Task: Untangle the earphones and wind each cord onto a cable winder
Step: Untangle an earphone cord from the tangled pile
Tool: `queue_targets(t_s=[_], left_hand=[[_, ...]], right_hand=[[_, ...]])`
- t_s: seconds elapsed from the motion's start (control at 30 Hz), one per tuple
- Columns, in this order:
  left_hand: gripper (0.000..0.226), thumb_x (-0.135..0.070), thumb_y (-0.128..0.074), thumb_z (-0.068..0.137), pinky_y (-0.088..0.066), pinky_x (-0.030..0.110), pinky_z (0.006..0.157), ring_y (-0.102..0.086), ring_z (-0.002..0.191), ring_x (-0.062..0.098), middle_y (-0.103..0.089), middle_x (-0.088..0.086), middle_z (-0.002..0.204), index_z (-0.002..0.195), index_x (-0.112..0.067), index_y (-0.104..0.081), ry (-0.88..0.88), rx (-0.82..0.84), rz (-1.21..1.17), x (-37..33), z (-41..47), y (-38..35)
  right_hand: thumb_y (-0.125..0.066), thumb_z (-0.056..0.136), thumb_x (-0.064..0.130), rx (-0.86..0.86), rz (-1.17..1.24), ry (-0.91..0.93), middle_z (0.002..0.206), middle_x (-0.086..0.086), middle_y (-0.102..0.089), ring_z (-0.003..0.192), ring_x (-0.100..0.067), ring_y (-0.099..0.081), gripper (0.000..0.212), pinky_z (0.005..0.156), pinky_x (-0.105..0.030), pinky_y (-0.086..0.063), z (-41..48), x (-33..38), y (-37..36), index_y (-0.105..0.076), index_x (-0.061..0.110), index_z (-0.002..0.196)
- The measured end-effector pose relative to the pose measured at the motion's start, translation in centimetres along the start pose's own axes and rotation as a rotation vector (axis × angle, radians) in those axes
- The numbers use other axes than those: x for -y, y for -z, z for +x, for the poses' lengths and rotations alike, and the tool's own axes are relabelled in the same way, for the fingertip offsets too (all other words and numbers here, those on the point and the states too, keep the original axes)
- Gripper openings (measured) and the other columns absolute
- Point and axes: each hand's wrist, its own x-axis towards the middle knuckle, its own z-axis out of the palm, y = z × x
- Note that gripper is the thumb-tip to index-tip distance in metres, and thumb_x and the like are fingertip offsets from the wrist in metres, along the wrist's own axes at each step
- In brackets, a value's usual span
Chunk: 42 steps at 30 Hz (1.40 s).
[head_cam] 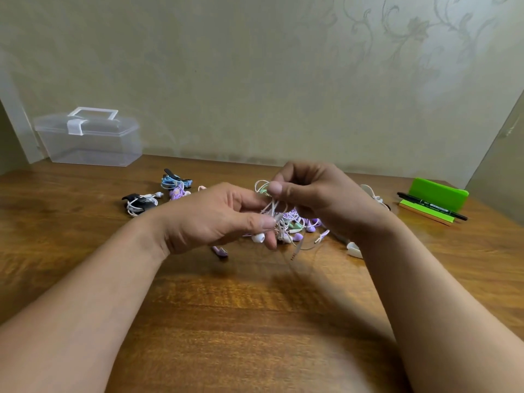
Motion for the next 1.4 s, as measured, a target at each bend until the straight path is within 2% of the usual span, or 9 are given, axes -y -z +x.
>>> queue_targets(t_s=[0.1,0.37,0.53,0.67,0.77,0.9,1.17,1.3,1.4], left_hand=[[0.025,-0.024,-0.067,0.096,-0.017,0.022,0.045,-0.018,0.055,0.019,-0.068,0.028,0.092,0.106,-0.004,-0.078,-0.032,-0.003,-0.151,-0.2,-0.1,0.2],[0.035,-0.021,-0.059,0.101,-0.012,0.027,0.043,-0.023,0.034,0.004,-0.074,0.015,0.118,0.135,-0.023,-0.067,-0.135,-0.509,-0.352,0.9,1.1,0.8],[0.034,-0.013,-0.061,0.103,-0.047,0.011,0.064,-0.071,0.074,-0.004,-0.079,0.0,0.106,0.136,-0.023,-0.065,-0.096,-0.67,-0.008,1.4,1.5,0.5],[0.021,-0.026,-0.062,0.103,-0.052,0.018,0.063,-0.068,0.08,-0.004,-0.079,-0.004,0.093,0.12,-0.031,-0.074,-0.022,-0.615,0.233,2.4,1.5,0.8],[0.017,-0.038,-0.063,0.103,-0.055,0.036,0.086,-0.068,0.083,0.005,-0.077,-0.004,0.088,0.104,-0.028,-0.076,0.001,-0.459,0.34,2.3,1.3,0.6],[0.018,-0.033,-0.059,0.105,-0.048,0.029,0.087,-0.066,0.088,0.001,-0.077,-0.003,0.092,0.098,-0.032,-0.076,0.024,-0.264,0.314,1.6,1.0,0.3],[0.026,-0.008,-0.054,0.105,-0.039,0.007,0.053,-0.052,0.049,-0.005,-0.069,-0.006,0.065,0.097,0.01,-0.071,-0.077,-0.213,0.02,0.2,0.8,-0.7],[0.024,-0.021,-0.06,0.101,-0.015,0.026,0.042,-0.028,0.052,0.03,-0.075,0.015,0.084,0.117,-0.014,-0.076,-0.071,-0.265,-0.113,0.3,0.9,-0.6],[0.03,-0.028,-0.063,0.093,-0.015,0.024,0.039,-0.029,0.043,0.019,-0.076,0.013,0.086,0.117,-0.015,-0.076,-0.059,-0.279,-0.23,0.3,0.9,-0.5]], right_hand=[[-0.071,0.089,0.025,-0.045,0.189,-0.044,0.061,-0.001,-0.048,0.049,-0.008,-0.032,0.014,0.044,-0.017,-0.028,0.5,-0.9,0.1,-0.067,0.014,0.081],[-0.056,0.108,0.029,-0.057,-0.137,-0.091,0.058,0.015,-0.05,0.05,-0.004,-0.036,0.023,0.052,-0.024,-0.032,0.7,-1.7,-3.2,-0.075,0.015,0.11],[-0.05,0.108,0.02,-0.049,-0.516,-0.095,0.068,0.004,-0.06,0.05,-0.005,-0.042,0.026,0.051,-0.026,-0.034,0.6,-1.2,-3.9,-0.072,0.014,0.097],[-0.057,0.102,0.018,-0.191,-0.669,-0.016,0.08,0.0,-0.071,0.056,-0.007,-0.055,0.016,0.049,-0.017,-0.036,0.8,-0.7,-3.2,-0.071,0.02,0.097],[-0.068,0.097,0.021,-0.289,-0.606,0.053,0.081,0.007,-0.071,0.065,-0.005,-0.06,0.003,0.059,-0.022,-0.043,0.9,-0.4,-2.5,-0.068,0.023,0.094],[-0.079,0.092,0.025,-0.318,-0.538,0.105,0.075,0.003,-0.071,0.063,-0.008,-0.061,0.009,0.059,-0.028,-0.048,0.6,-0.4,-1.7,-0.071,0.021,0.09],[-0.07,0.098,0.03,-0.206,-0.064,0.0,0.066,0.002,-0.066,0.057,-0.011,-0.05,0.035,0.057,-0.024,-0.044,0.8,-1.3,-0.5,-0.069,-0.005,0.095],[-0.061,0.103,0.038,-0.162,0.118,-0.086,0.066,0.002,-0.052,0.063,-0.015,-0.041,0.042,0.062,-0.03,-0.042,1.0,-1.9,-0.9,-0.066,-0.001,0.09],[-0.057,0.106,0.037,-0.138,0.202,-0.111,0.078,-0.002,-0.06,0.073,-0.02,-0.051,0.035,0.067,-0.029,-0.047,1.2,-2.0,-1.1,-0.07,0.007,0.092]])
